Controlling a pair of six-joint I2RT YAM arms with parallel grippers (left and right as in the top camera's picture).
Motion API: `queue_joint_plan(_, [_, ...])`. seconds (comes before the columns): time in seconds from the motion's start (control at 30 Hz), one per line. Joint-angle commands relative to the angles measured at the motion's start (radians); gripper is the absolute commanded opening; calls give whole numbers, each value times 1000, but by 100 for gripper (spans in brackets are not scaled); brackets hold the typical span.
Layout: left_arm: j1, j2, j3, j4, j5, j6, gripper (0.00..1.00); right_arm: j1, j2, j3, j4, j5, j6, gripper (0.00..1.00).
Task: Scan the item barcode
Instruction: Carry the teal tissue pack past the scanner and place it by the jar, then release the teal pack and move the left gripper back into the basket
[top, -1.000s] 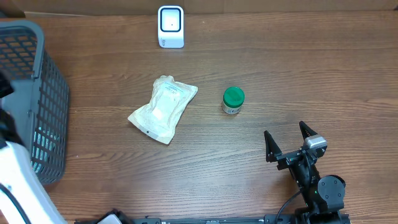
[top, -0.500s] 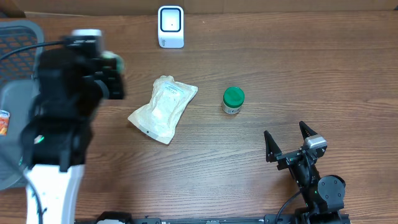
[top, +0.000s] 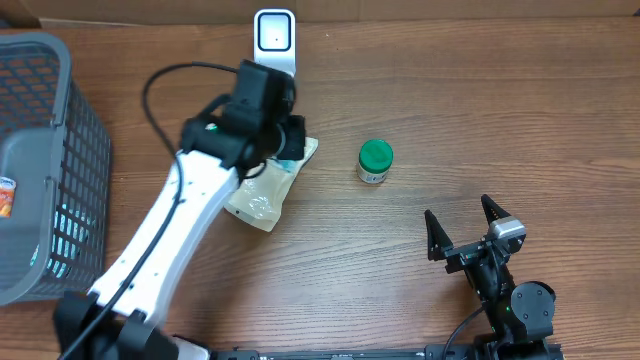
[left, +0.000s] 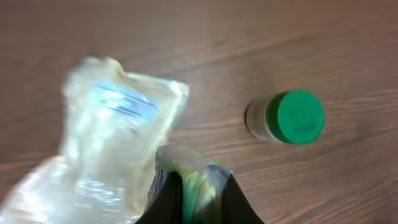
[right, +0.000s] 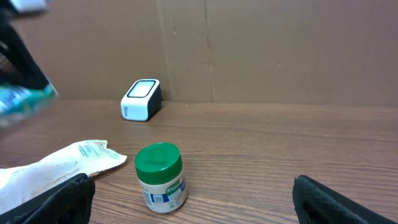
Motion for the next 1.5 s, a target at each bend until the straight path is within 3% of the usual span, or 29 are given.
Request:
queue_joint_plan(0.0, [-46,60,8,21,21,-100,4,-4,-12,-10,4,1,-1,100])
queue_joint_plan(0.2, [-109,135,8,63,19,-104,4,-4,-12,-10,4,1,-1,100])
queue_joint_plan(0.6, [-188,337,8,121,-40,-234,4,-4,-12,-10,4,1,-1,100])
queue_joint_plan(0.63, [-190,352,8,128,-40,-234,9,-4,-12,-10,4,1,-1,100])
queue_joint_plan(0.73, [-192,367,8,139,-19,-233,54,-4,-12,-10,4,1,-1,100])
queue_joint_plan(0.8, [-192,363,9,156,-6,-230,75,-4,-12,-10,4,1,-1,100])
queue_joint_plan(0.87, [-191,353,23,163,-5,-226,88,-4,-11,-10,4,1,-1,100])
queue_joint_plan(1.1, [-164,281,231,-14,-14,-103,100,-4,-12,-10,4,1,-1,100])
queue_joint_plan(1.3, [-99,192,483,-227,-17,60,99,-4,-12,-10,4,1,-1,100])
queue_joint_plan(1.47, [53,110,630,-381,-18,113,100,-4,-12,-10,4,1,-1,100])
